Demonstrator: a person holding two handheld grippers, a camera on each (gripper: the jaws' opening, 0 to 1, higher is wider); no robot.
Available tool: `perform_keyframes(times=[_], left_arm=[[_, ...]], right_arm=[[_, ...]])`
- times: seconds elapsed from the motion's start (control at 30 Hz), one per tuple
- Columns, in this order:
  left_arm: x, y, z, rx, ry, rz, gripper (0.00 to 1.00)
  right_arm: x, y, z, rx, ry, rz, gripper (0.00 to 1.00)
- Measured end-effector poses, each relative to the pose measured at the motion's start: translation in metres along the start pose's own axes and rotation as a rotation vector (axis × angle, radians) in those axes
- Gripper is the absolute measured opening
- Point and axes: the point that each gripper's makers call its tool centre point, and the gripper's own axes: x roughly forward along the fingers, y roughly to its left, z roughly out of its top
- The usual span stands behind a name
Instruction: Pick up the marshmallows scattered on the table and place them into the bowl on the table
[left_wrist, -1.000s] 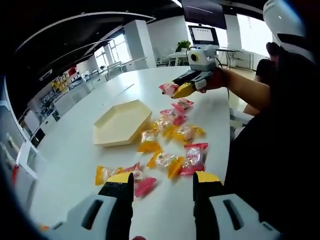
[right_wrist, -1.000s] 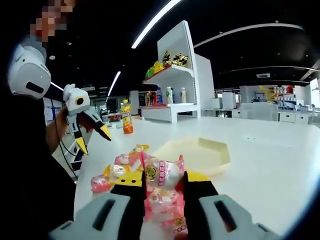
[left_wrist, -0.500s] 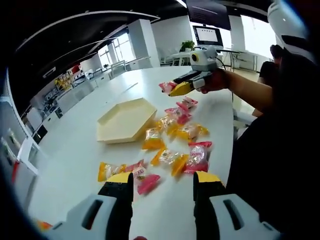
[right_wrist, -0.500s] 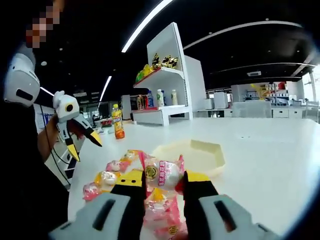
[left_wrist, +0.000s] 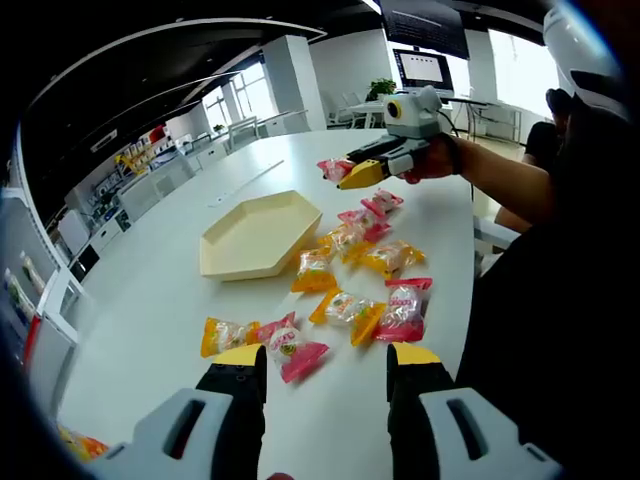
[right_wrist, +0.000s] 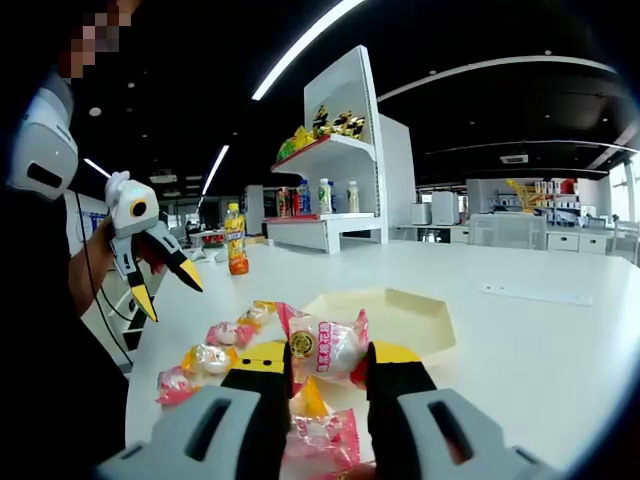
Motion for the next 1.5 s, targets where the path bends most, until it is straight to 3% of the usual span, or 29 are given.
perform_keyframes(times=[0.7,1.5], left_arm=[[0.001,0.004,0.001,0.002,0.013,0.011,0.47],[0.003,0.004,0.000,0.014,0.029,0.013,0.47]], right_arm=[[0.018,-0.007,0.008,-0.028,0.008,-0.018,0.28],[0.033,-0.007,-0.001,-0.022,0.050,-0.040,0.28]])
